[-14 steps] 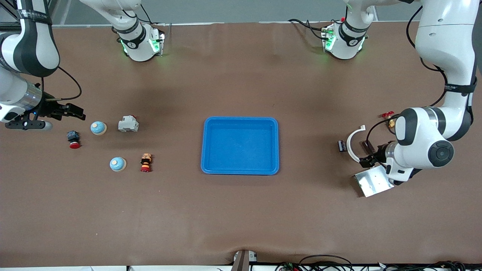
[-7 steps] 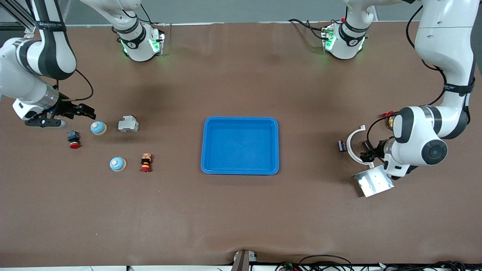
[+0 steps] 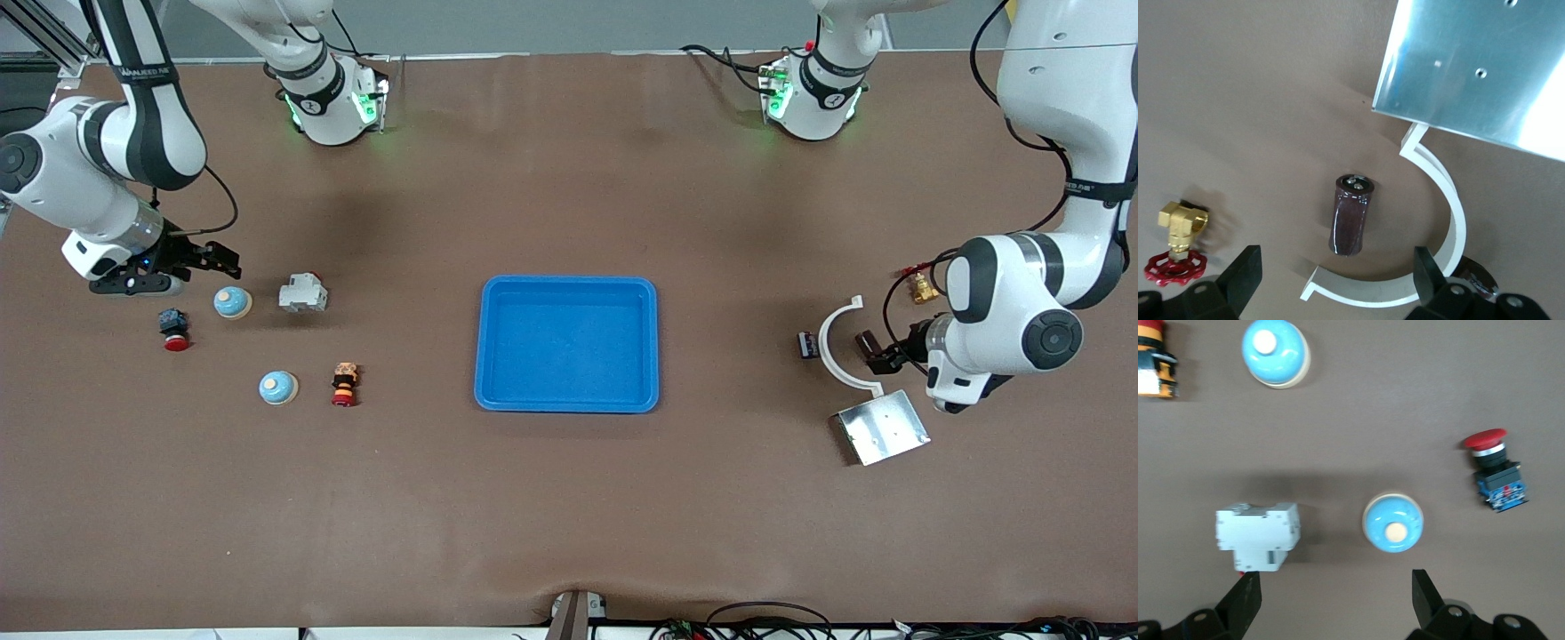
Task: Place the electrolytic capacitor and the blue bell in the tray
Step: 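Lower the left gripper over a capacitor while the right gripper approaches a blue button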
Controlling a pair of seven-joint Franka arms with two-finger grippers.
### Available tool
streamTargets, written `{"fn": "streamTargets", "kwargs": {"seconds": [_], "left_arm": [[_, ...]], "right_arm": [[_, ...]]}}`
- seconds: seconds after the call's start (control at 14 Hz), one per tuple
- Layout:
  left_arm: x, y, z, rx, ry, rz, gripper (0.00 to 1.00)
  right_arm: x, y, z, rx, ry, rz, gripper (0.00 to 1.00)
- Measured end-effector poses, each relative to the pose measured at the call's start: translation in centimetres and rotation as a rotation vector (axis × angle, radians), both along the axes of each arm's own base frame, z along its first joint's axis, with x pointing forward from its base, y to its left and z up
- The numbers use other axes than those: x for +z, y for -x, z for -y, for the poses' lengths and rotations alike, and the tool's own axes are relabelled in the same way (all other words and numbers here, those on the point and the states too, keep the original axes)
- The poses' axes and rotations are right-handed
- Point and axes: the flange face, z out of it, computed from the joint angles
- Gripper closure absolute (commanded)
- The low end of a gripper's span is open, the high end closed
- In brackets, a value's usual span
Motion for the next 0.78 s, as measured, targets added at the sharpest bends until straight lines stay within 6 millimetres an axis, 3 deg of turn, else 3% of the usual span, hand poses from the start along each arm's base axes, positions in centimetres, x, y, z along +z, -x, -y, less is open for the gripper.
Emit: {"fn": "streamTargets", "kwargs": {"seconds": [0.21,0.5,0.78], "left_arm": [[-1.2,1.1,0.2,-0.002,0.001,-0.007,0.0],[-1.8,1.6,0.2,-0.002,0.002,-0.02,0.0],[-1.9,1.7,0.2,-0.002,0.002,-0.023,0.0]], "right_arm": [[-2.8,1.4,2.0,0.016,0.024,0.059,0.0],[-6.4,2.0,2.9,0.025,0.032,0.064,0.0],[-7.8,2.2,2.9,0.026,0.029,0.051,0.0]]}}
